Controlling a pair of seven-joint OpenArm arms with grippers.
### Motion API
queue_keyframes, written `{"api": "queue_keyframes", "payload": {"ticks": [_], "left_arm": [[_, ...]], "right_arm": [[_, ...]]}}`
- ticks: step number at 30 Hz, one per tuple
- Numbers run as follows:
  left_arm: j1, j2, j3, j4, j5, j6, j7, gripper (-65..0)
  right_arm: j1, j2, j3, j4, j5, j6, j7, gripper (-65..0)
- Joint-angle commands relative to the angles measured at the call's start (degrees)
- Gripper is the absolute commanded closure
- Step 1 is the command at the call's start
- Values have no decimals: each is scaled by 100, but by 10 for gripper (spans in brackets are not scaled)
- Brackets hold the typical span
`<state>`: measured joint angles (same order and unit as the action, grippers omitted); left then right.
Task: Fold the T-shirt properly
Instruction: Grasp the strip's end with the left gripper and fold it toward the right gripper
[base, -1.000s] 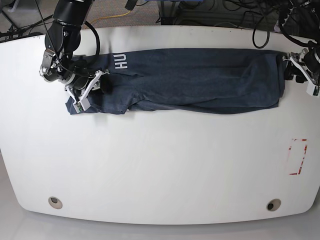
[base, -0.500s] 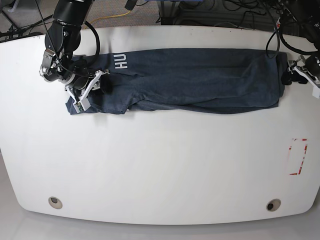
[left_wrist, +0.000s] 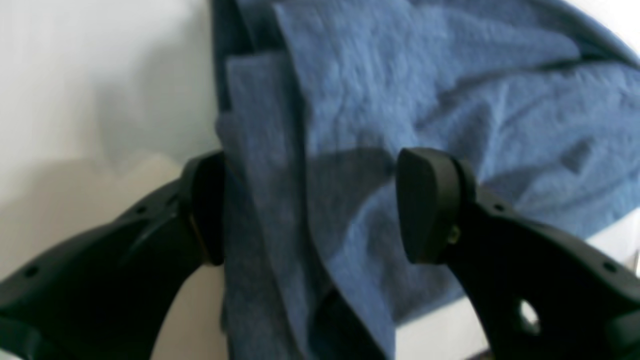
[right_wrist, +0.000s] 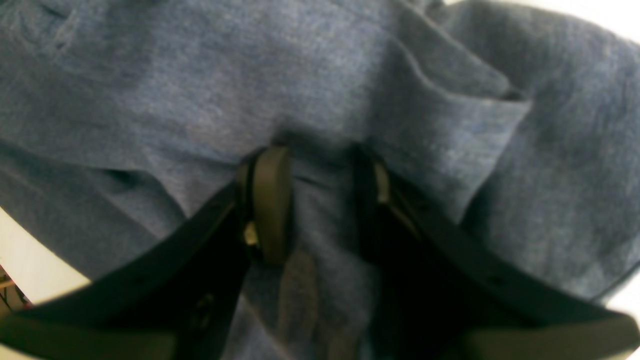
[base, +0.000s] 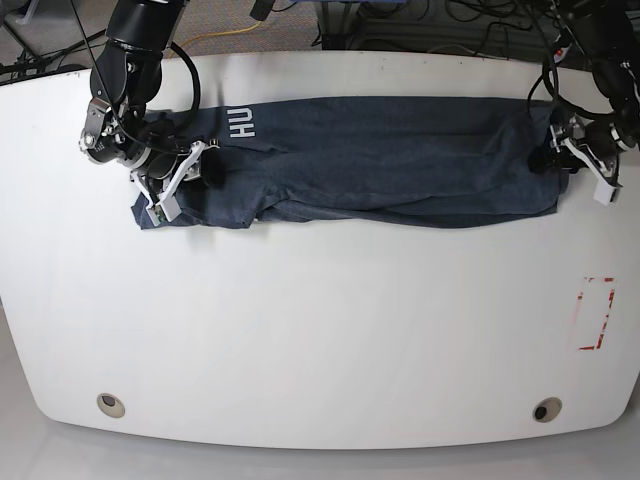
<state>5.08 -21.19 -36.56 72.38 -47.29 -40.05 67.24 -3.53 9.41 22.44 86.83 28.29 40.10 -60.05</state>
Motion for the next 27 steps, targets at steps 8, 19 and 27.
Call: {"api": "queue_keyframes", "payload": {"ticks": [8,19,27], "left_arm": [[6,110,-24,37,223,5,234,-128],[340,392,-15,1839,241,5,23,-60],[841,1077,574,4116,206,5,533,-60]], "right_arm": [[41,57,20,51,-29,-10,-48,-195],[41,-101,46,51,-82,-10,-39,-195],[41,-128,20,51,-82,-10,-39,-195]]}}
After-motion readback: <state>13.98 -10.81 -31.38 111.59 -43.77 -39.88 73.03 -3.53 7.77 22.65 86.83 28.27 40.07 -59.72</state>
